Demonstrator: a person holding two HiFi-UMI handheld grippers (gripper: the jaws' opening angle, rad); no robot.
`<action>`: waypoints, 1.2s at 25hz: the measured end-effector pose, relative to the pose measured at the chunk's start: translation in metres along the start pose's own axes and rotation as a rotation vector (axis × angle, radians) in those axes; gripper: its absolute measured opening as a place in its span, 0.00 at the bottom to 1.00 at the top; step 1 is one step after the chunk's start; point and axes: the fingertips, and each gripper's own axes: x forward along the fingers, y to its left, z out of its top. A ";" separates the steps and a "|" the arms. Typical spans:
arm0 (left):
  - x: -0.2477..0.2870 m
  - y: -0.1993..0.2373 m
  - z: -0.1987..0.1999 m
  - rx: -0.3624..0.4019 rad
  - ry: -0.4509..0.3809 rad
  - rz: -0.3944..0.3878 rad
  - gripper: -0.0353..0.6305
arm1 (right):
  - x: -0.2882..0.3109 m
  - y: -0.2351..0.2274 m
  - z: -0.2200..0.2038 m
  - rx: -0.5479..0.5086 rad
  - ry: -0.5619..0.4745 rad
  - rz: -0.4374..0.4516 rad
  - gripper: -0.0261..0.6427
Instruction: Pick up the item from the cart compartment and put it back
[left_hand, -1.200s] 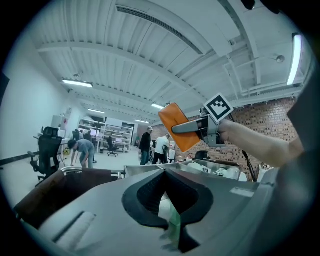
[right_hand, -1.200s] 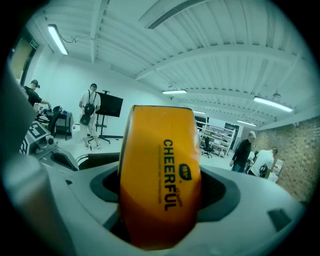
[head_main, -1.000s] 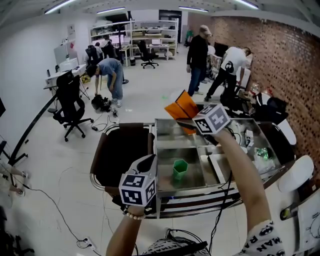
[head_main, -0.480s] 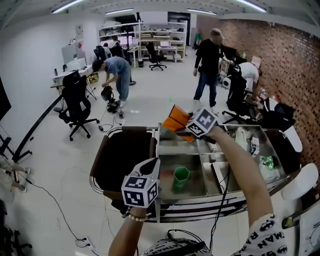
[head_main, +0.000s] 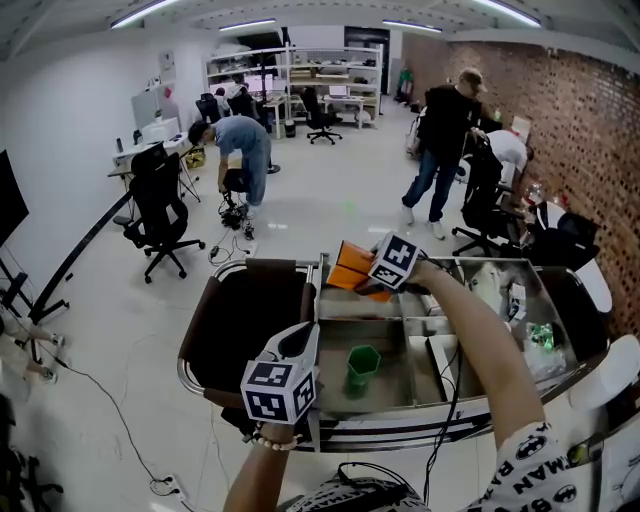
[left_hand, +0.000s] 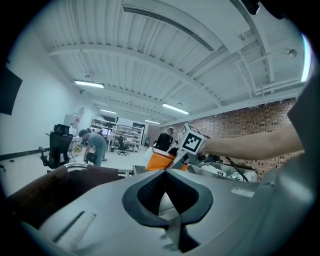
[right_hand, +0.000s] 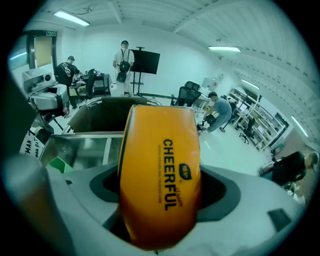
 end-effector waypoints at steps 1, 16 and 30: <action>0.001 0.000 0.001 0.000 -0.003 0.002 0.06 | 0.006 0.000 -0.005 -0.007 0.019 0.008 0.66; -0.009 0.018 0.009 -0.013 -0.029 0.045 0.06 | 0.071 0.019 -0.034 -0.182 0.236 0.099 0.66; -0.013 0.023 0.006 -0.040 -0.032 0.058 0.06 | 0.090 0.015 -0.041 -0.192 0.263 0.066 0.75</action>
